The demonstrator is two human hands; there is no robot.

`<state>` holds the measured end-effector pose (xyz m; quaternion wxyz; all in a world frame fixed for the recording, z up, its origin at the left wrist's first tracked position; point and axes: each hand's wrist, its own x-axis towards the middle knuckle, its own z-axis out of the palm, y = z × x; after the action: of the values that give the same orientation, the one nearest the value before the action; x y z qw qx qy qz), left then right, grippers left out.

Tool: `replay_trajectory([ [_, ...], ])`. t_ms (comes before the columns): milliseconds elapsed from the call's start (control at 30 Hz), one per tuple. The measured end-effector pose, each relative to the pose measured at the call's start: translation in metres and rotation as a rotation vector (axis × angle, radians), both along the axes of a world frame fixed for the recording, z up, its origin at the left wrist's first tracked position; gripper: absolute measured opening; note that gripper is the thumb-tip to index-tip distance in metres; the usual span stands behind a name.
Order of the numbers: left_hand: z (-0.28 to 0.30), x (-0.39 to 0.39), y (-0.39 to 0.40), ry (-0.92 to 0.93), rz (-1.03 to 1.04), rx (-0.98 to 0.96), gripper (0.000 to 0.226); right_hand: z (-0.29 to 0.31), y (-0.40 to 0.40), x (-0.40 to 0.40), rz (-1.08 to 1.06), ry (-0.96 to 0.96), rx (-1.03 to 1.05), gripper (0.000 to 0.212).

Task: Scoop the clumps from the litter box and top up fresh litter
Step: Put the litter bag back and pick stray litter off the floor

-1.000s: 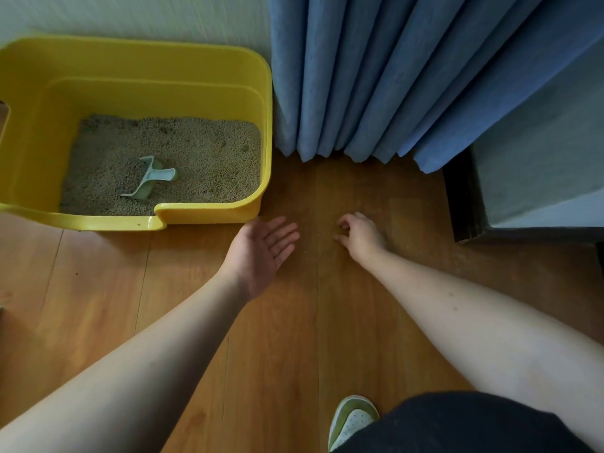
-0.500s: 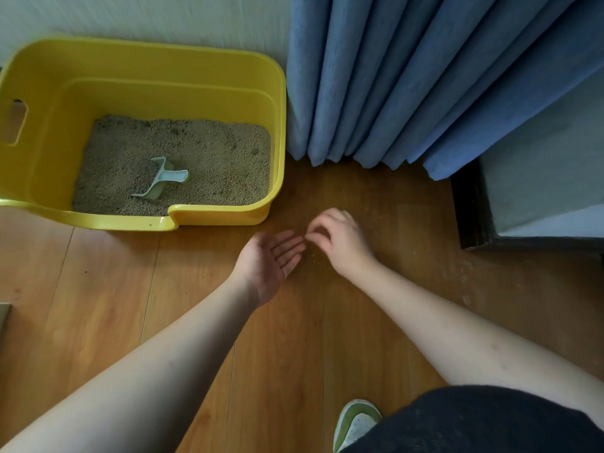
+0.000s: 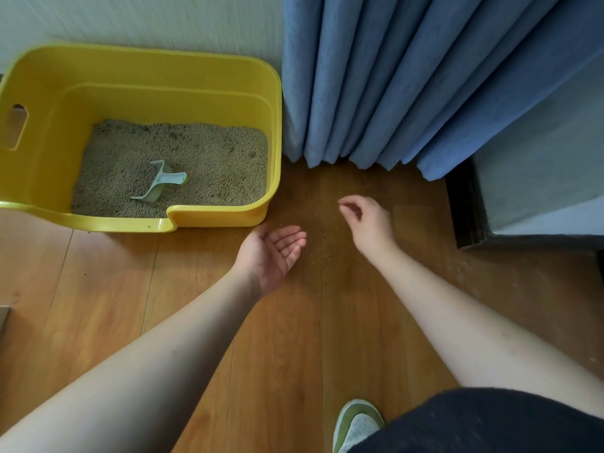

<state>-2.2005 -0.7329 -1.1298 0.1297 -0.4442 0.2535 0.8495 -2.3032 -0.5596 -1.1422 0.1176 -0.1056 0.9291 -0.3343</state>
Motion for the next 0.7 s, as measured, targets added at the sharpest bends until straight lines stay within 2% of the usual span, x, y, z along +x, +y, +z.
replay_trajectory([
  [100, 0.006, 0.002, 0.001, -0.02, -0.004, 0.022, 0.06, -0.032, 0.019, -0.01, -0.008, -0.169, 0.182, 0.025],
  [200, 0.011, 0.003, 0.002, -0.038, -0.027, 0.055, 0.058, -0.053, 0.018, -0.007, 0.011, -0.255, 0.262, 0.031],
  [300, 0.015, 0.006, 0.003, -0.04, -0.111, 0.085, 0.056, -0.062, 0.009, -0.003, -0.002, -0.24, 0.275, 0.033],
  [600, 0.021, 0.012, -0.008, -0.011, -0.144, 0.065, 0.051, -0.071, -0.006, -0.005, -0.054, -0.143, 0.342, 0.015],
  [700, 0.023, 0.01, -0.009, -0.003, -0.155, 0.049, 0.05, -0.072, -0.009, -0.005, -0.097, -0.148, 0.39, 0.022],
])
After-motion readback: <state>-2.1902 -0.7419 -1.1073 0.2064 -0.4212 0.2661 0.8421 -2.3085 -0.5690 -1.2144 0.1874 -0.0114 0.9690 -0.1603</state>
